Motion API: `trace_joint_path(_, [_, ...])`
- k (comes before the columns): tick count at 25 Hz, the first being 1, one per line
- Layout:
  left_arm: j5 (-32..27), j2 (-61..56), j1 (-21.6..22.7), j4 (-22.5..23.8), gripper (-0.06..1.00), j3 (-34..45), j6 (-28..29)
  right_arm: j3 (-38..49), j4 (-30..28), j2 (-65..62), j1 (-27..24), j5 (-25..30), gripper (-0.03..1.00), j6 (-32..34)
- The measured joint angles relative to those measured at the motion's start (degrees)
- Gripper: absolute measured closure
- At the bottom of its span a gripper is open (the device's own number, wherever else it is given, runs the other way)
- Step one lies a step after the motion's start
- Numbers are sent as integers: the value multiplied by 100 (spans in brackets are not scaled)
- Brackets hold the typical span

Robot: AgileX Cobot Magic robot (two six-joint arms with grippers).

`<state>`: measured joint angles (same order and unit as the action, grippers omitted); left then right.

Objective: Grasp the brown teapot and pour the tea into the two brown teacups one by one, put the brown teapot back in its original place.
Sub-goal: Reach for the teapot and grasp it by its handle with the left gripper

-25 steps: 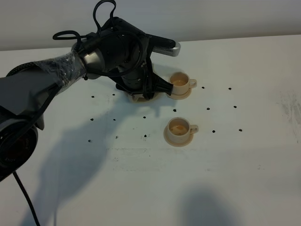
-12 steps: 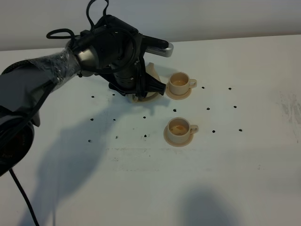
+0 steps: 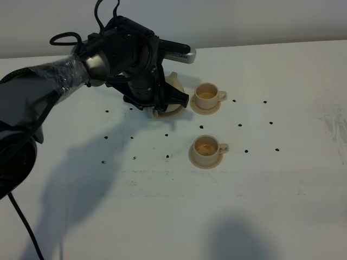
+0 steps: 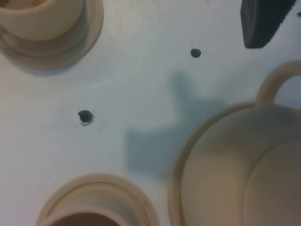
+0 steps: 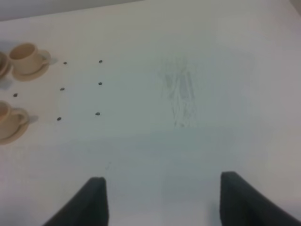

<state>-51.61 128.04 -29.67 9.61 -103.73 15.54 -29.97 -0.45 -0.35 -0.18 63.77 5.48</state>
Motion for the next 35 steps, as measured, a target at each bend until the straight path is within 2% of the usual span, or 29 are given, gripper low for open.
trace_joint_path(27, [345,157,151,-37,53,0,-91,0,0,0,0,0,46,0])
trace_joint_path(35, [587,157,165,-242,53,0,-97,0,0,0,0,0,46,0])
